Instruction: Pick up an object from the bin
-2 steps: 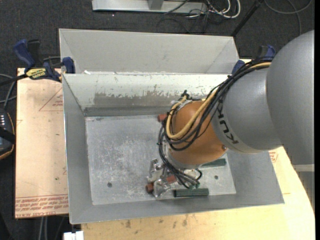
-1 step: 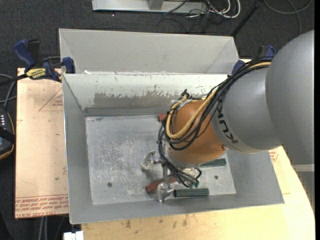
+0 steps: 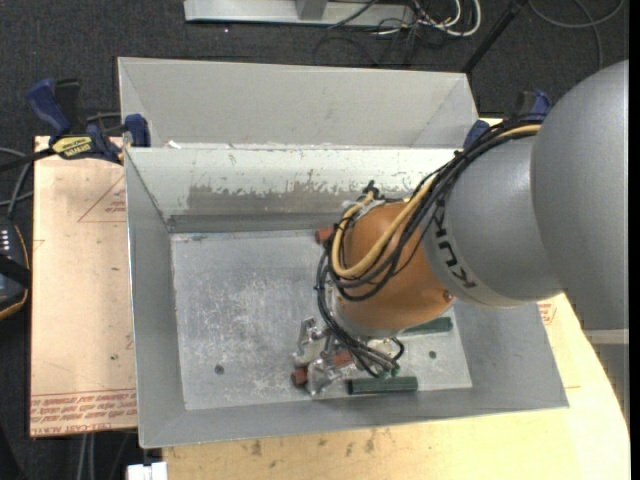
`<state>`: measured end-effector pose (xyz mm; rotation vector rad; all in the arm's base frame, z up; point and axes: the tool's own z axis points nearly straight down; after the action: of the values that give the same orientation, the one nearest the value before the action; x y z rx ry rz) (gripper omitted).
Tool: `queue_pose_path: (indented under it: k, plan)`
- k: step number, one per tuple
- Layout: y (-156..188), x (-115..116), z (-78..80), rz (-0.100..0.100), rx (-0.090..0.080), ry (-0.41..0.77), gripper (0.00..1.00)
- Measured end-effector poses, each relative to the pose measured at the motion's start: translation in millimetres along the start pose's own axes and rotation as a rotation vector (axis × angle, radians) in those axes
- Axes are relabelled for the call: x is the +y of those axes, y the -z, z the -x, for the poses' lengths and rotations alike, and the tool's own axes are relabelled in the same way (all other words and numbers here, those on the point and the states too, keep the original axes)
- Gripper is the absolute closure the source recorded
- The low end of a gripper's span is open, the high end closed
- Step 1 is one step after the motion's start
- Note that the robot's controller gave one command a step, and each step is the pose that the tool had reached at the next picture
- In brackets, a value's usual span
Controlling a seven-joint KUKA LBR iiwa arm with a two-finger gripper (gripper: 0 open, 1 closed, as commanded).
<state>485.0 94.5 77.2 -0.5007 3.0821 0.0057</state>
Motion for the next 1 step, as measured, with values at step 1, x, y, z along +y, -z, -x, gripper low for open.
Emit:
queue_pose_path:
  k: [1]
  plan:
    - [0.0,0.0,0.0,0.0,0.0,0.0,1.0]
